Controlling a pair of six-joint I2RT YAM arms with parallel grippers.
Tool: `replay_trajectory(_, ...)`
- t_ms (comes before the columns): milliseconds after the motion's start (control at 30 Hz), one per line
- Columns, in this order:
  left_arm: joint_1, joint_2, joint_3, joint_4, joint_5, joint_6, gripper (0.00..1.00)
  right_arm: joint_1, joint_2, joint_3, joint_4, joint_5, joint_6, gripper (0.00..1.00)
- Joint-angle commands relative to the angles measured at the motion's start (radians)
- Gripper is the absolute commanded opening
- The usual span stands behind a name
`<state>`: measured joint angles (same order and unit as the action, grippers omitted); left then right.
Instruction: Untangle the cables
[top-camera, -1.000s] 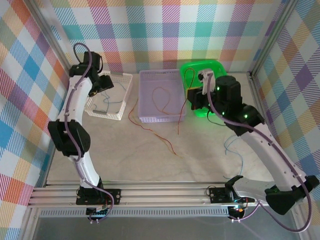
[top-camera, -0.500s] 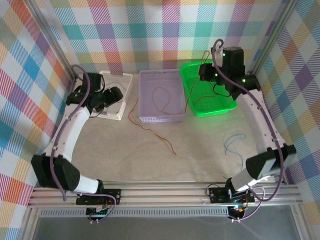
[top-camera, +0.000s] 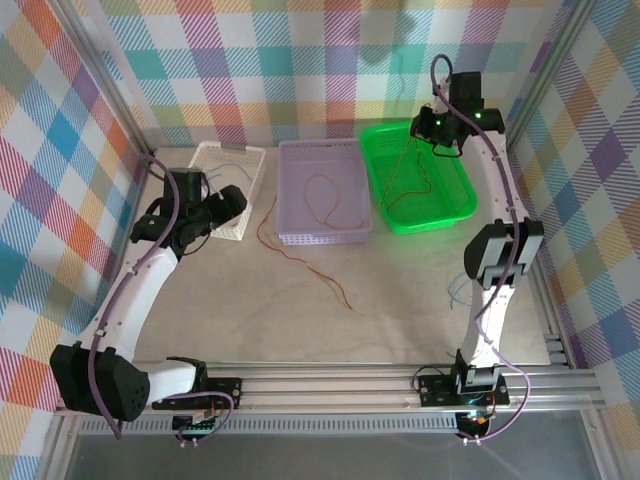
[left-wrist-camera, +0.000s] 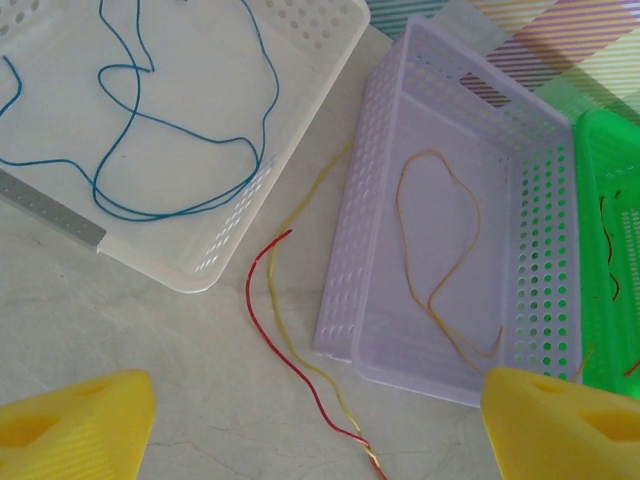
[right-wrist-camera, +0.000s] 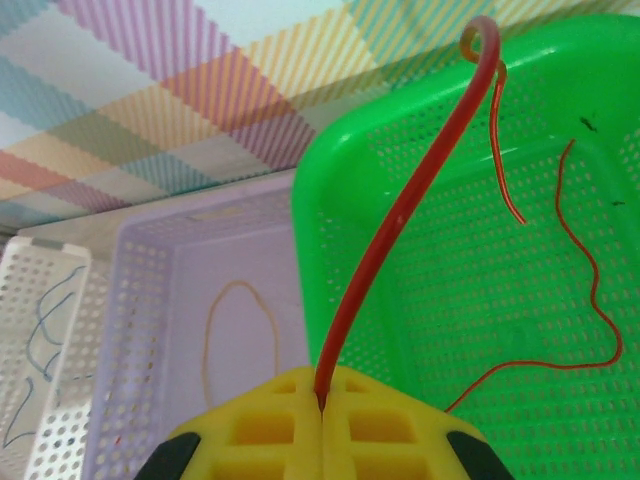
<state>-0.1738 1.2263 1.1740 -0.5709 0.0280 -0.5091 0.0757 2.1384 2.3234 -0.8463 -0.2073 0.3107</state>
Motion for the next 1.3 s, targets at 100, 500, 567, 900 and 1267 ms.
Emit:
replay_trajectory(100,-0.010,-0.014,-0.026,0.048,-0.022,-0.008,0.85,-0.047,0.201,0.271,-0.177,-0.031,0.025,0.00)
replay_trajectory(500,-0.010,-0.001,-0.030,0.057,-0.013,-0.013,0.84,-0.092,0.408,0.354,-0.228,-0.043,0.048,0.00)
replay_trajectory(567,-0.010,0.000,-0.031,0.059,-0.013,-0.013,0.84,-0.091,0.431,0.353,-0.238,-0.031,0.045,0.00)
replay_trajectory(900,-0.010,0.017,-0.030,0.058,-0.008,-0.013,0.85,-0.093,0.503,0.353,-0.271,0.097,0.007,0.00)
replay_trajectory(1267,-0.011,0.035,-0.024,0.053,-0.007,-0.010,0.85,-0.060,0.517,0.339,-0.340,0.153,-0.047,0.00)
